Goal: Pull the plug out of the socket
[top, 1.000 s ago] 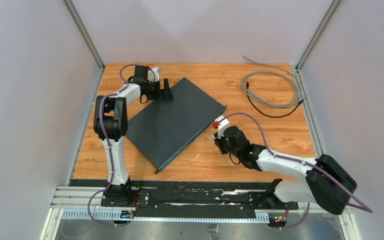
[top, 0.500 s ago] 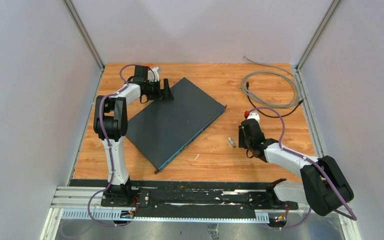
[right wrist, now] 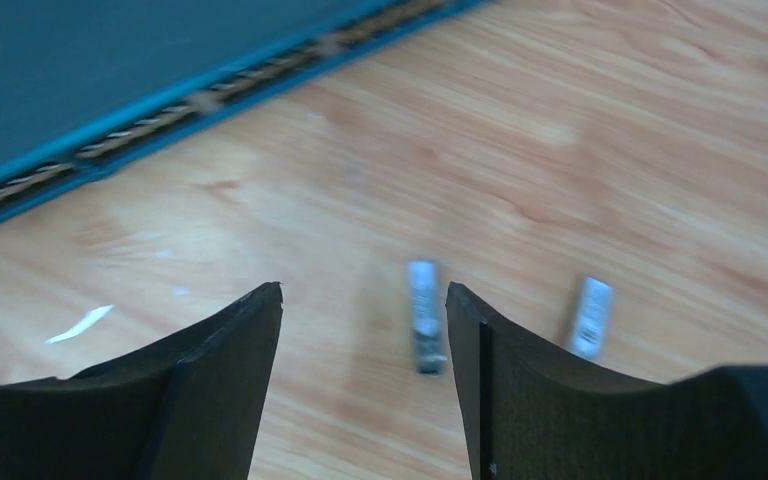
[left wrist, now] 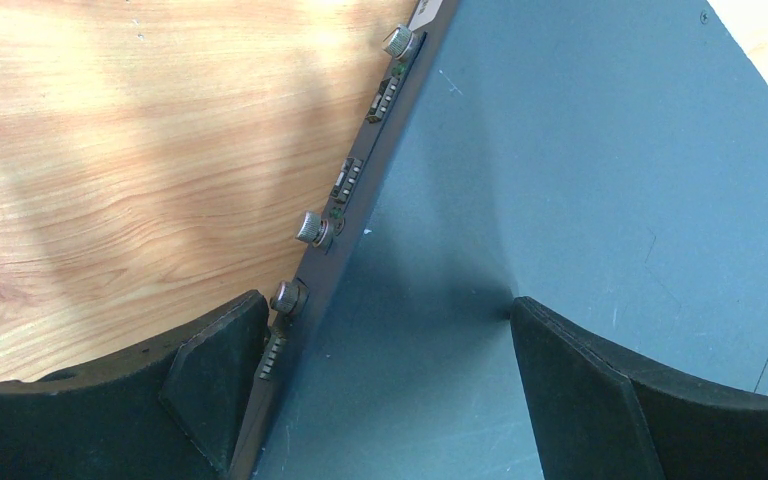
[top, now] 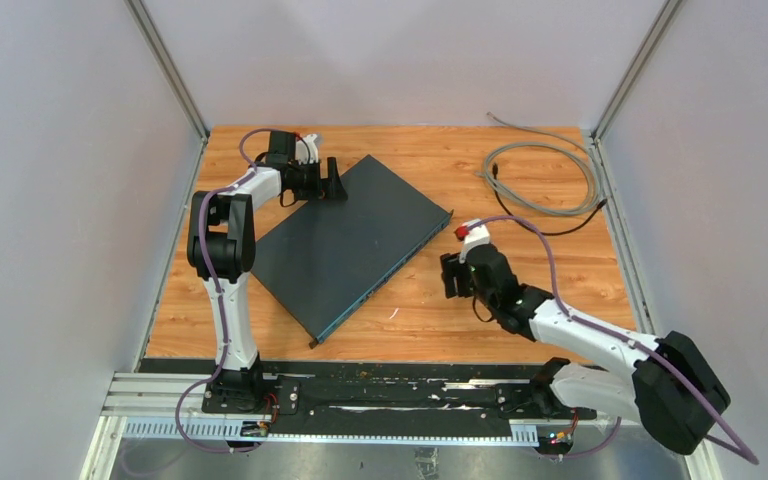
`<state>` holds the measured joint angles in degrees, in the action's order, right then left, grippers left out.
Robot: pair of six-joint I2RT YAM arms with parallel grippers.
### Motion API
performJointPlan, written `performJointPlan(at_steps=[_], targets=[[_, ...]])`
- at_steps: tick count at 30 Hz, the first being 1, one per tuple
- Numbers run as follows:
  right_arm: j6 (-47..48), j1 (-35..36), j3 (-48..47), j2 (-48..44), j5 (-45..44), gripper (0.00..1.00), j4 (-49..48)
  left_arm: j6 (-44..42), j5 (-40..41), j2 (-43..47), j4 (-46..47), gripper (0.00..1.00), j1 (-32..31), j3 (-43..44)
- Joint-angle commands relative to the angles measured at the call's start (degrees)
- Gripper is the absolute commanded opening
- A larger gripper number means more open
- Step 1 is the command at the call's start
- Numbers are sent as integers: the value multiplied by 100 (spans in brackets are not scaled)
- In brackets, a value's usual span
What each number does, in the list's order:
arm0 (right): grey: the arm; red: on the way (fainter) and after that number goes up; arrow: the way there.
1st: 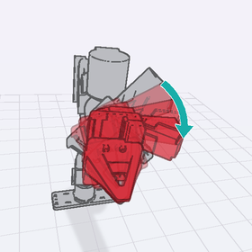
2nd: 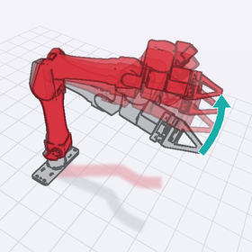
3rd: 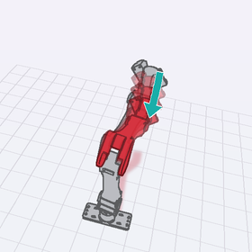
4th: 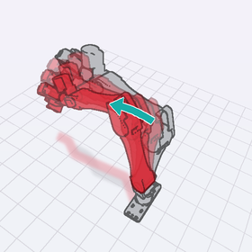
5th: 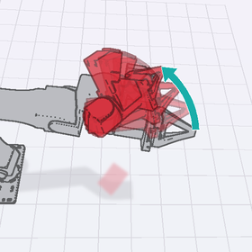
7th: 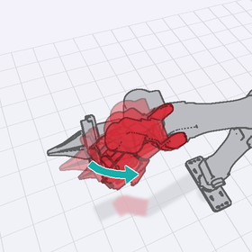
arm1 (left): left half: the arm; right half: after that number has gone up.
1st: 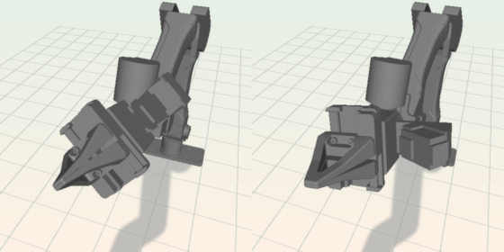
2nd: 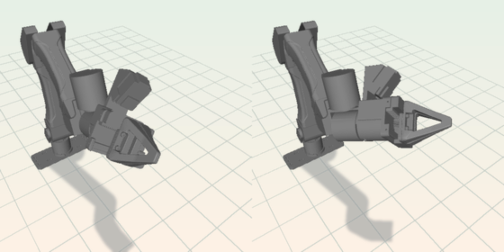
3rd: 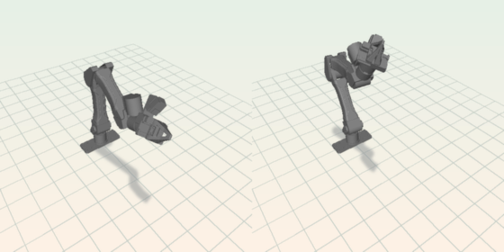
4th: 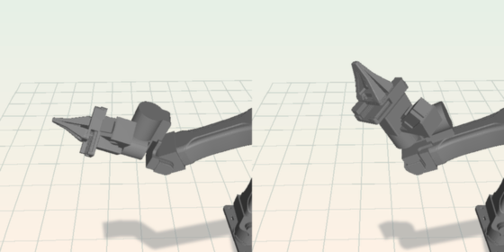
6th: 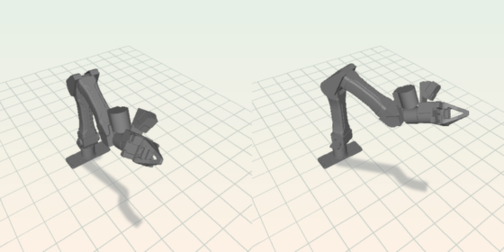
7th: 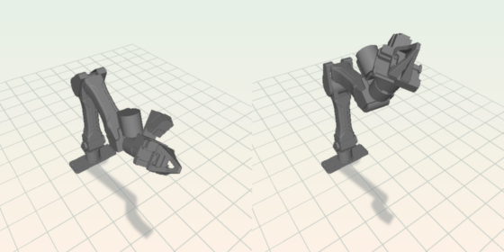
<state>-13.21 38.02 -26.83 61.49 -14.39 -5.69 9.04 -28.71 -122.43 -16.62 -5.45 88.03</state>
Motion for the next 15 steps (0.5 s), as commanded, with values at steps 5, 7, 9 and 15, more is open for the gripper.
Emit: performJointPlan(at_steps=[5,7,9,15], targets=[[417,1469,-288,1027,472,64,-1589,54,106,-284,-1254,90,-67,-258],[422,1644,-413,1289,445,63,-1682,-17,436,-210,-1435,89,-72,-246],[358,1690,-468,1478,584,63,-1792,-141,1015,-57,-1671,90,-63,-283],[237,1700,-439,1647,1002,63,-2099,-145,1228,850,-1440,94,223,-1187]])
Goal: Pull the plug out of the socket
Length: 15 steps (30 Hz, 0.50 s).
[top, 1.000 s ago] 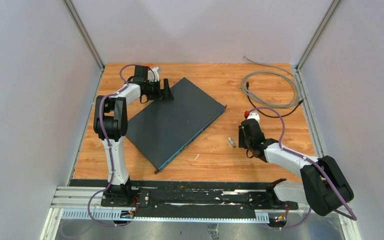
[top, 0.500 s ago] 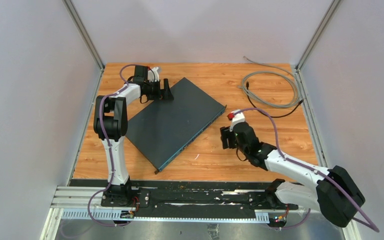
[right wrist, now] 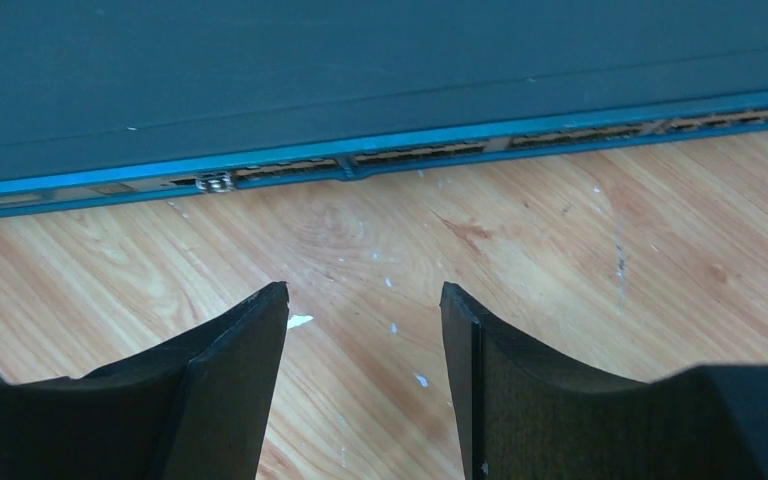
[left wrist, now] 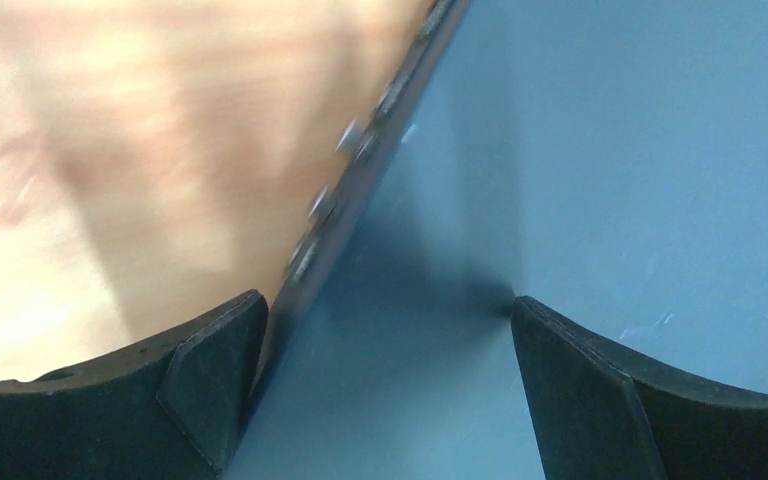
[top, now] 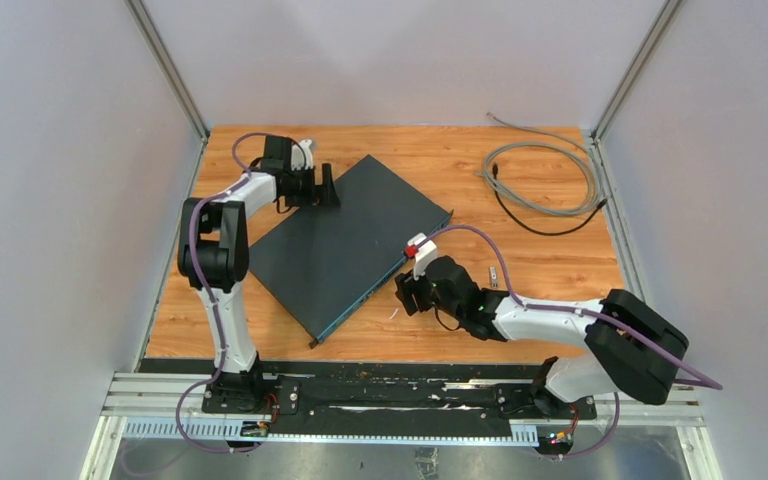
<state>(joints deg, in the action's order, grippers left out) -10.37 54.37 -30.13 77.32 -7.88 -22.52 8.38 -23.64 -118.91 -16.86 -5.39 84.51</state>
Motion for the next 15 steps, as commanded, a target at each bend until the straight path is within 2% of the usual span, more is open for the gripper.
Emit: performJointPlan(at_steps=[1,4,8,15], targets=[[-89,65,-112,102,464,63,-478,-61,764,646,-1363,94,271,-1011],[-160,110,-135,261,866,63,-688,1,901,1144,-1215,95,404,-1520],[-175,174,-223,537,977,62,-861,41,618,1576,-877,96,460,-2163],[-226,246,-374,887,929,61,-930,9,280,1504,-547,95,460,-2631]])
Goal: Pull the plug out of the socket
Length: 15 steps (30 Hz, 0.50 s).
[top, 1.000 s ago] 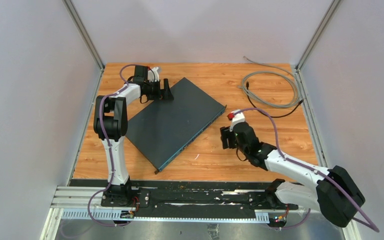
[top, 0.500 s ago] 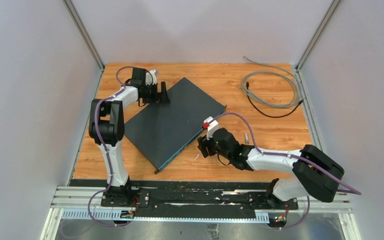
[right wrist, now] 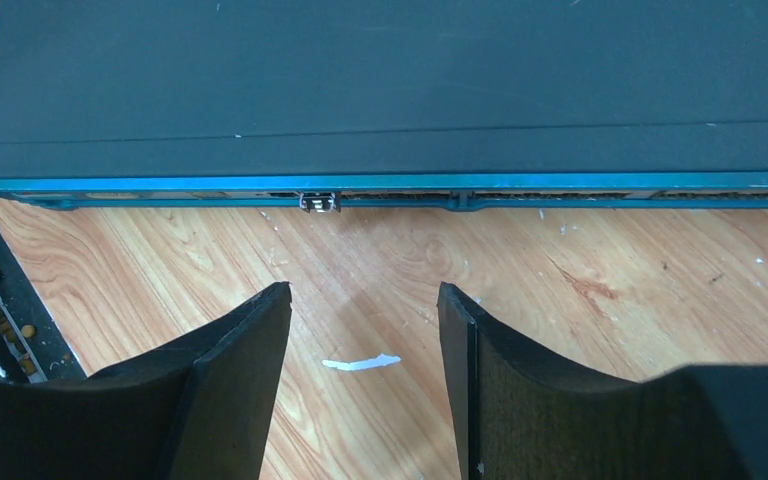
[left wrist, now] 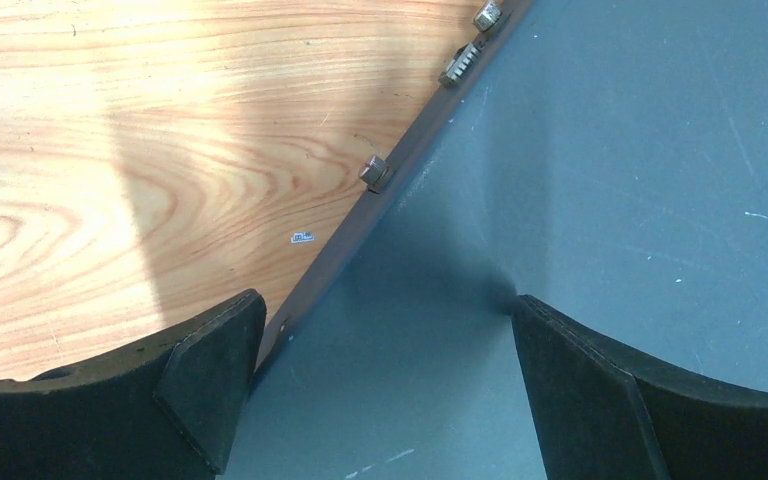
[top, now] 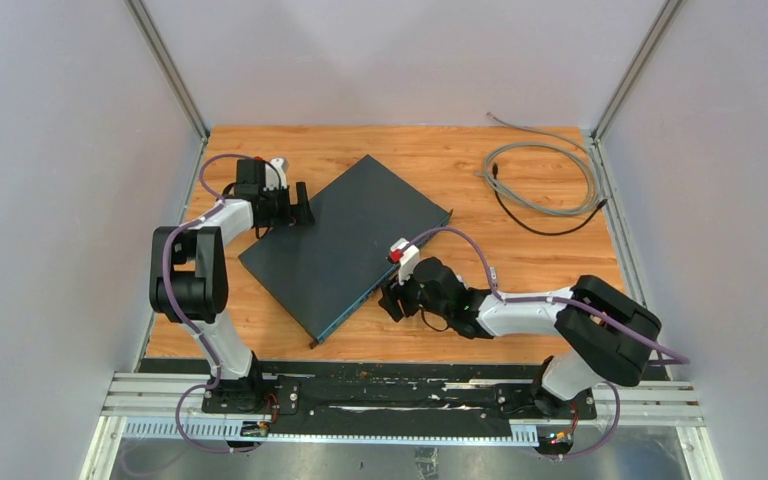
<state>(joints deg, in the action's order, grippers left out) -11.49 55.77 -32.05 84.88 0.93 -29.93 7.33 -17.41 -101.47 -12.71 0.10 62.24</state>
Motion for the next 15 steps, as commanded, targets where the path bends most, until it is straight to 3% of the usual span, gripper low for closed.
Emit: performJointPlan(at_steps=[1,15], targets=[[-166,116,-194,160,-12,60,-214,111,-443,-290,-946,94,-89,-386],[-343,504,-541,836,-977,51,-615,215,-324,-389,-845,93,-89,-476]])
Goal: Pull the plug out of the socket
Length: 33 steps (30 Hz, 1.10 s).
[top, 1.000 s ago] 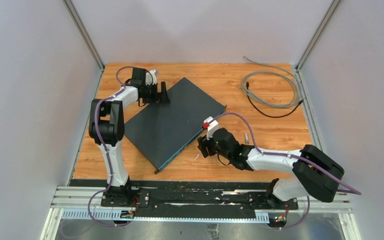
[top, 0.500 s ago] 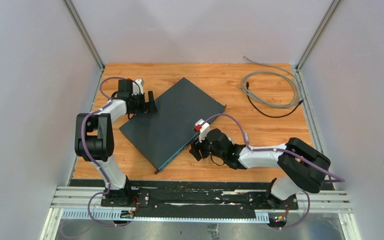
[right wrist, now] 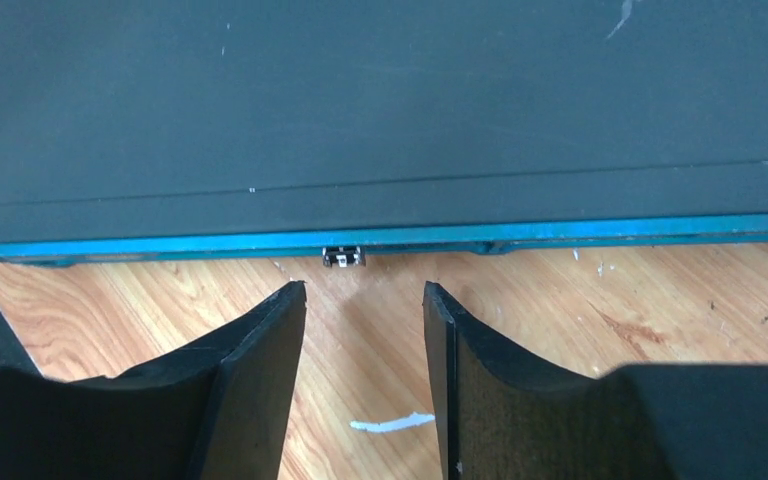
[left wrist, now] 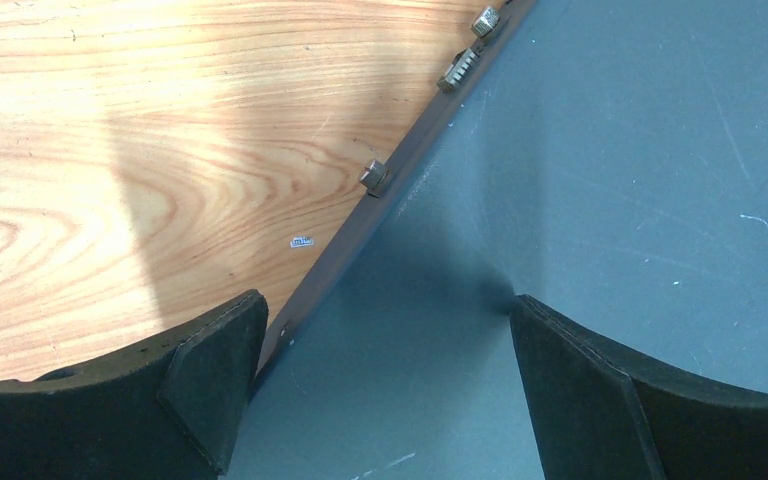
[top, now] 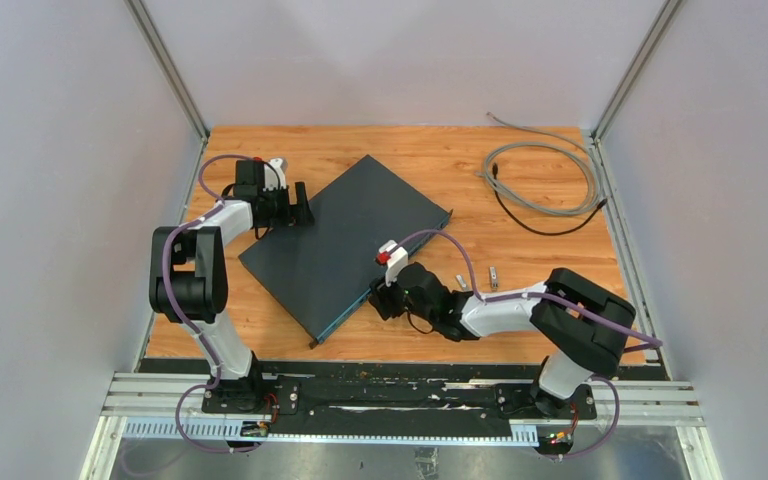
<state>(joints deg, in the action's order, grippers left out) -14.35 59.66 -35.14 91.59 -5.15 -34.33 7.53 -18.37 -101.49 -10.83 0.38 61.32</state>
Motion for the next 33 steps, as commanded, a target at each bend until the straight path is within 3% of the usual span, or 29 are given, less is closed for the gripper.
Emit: performJointPlan(at_steps=[1,15,24,27,33], targets=[[-51,126,-239,199,-377,51,-198,196,-228,-387,-1027,93,-117,-384],[62,338,-326,522,-757,47,-543,229,-246,-442,-1021,92,-117,-366],[269,353,-296,621,-742,39,-1013,231,-262,-455,-1014,91,-117,-375],[409,353,-216,646,-694,33,-1354,230,-277,-467,-1010,91,-117,-375],[643,358,86,721,-620,9,-2165,240,-247,-483,-1011,91,-117,-367]])
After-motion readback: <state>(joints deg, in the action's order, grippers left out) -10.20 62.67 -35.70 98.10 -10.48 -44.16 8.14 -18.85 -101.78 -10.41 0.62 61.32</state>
